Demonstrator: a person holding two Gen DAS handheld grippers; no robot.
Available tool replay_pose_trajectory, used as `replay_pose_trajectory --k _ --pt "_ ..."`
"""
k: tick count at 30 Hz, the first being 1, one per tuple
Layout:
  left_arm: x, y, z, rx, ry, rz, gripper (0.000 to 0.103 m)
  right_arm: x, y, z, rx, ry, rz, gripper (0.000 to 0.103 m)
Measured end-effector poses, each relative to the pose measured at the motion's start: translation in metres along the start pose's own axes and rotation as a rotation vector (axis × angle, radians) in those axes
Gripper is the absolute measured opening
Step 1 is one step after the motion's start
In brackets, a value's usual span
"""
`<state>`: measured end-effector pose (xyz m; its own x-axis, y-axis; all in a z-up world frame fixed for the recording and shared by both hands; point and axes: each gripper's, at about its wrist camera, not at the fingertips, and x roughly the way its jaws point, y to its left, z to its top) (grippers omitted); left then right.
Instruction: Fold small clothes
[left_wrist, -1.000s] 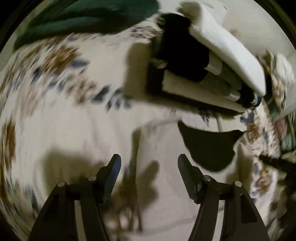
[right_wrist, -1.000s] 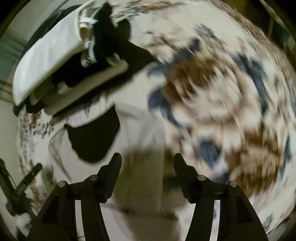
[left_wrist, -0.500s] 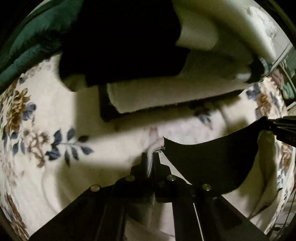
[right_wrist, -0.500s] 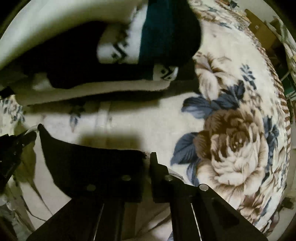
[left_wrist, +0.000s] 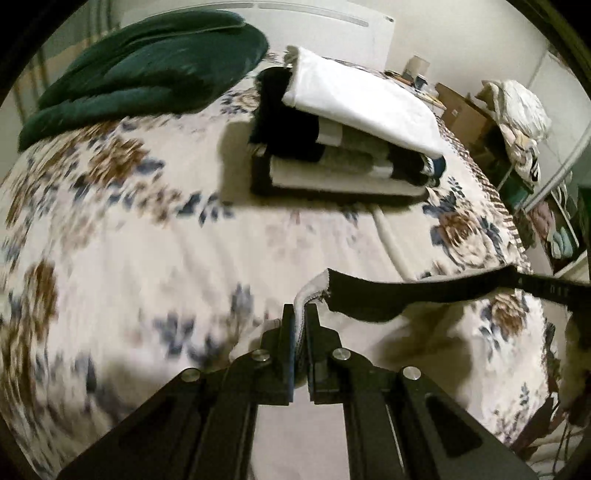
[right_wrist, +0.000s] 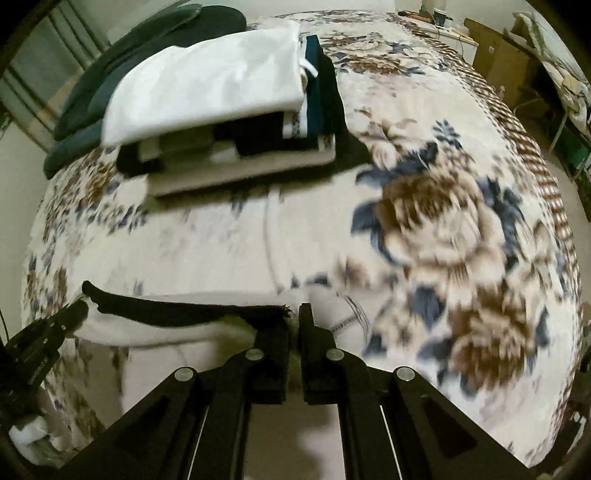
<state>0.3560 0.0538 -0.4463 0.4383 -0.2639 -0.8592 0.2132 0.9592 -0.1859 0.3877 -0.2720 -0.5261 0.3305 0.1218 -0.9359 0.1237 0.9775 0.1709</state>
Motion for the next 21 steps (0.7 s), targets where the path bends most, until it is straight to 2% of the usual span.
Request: replay_pose_trajectory --k 5,9,13,15,16,18,19,20,21 --pt "-0.021 -0.001 -0.056 -0.067 0.047 0.015 0.003 -0.013 -0.003 -0.079 -0.019 0.069 0.0 0.005" --pt "-0.013 0.004 -0.098 -0.096 0.116 0.037 0.005 0.003 -0.013 -0.134 -0.028 0.167 0.0 0.005" --pt "-0.004 0.019 -0.131 -0.172 0.204 0.052 0.008 0.024 -0.021 -0.17 -0.051 0.281 0.024 0.006" --pt "-0.008 0.029 -0.145 -0.223 0.239 0.063 0.008 0.027 -0.028 -0.181 -0.04 0.334 0.038 0.014" --pt "-0.013 0.037 -0.152 -0.262 0.25 0.061 0.011 0.027 -0.031 -0.184 -0.033 0.349 0.037 0.024" --pt "-0.021 0.049 -0.162 -0.334 0.254 0.043 0.023 0.023 -0.045 -0.191 0.008 0.378 0.057 0.037" --pt "-0.024 0.057 -0.164 -0.377 0.253 0.032 0.036 0.021 -0.05 -0.191 0.025 0.379 0.063 0.04" --pt "-0.027 0.064 -0.164 -0.408 0.244 0.025 0.042 0.015 -0.061 -0.192 0.065 0.373 0.075 0.04" --pt "-0.029 0.068 -0.162 -0.429 0.231 0.017 0.042 0.011 -0.068 -0.191 0.095 0.363 0.087 0.04"
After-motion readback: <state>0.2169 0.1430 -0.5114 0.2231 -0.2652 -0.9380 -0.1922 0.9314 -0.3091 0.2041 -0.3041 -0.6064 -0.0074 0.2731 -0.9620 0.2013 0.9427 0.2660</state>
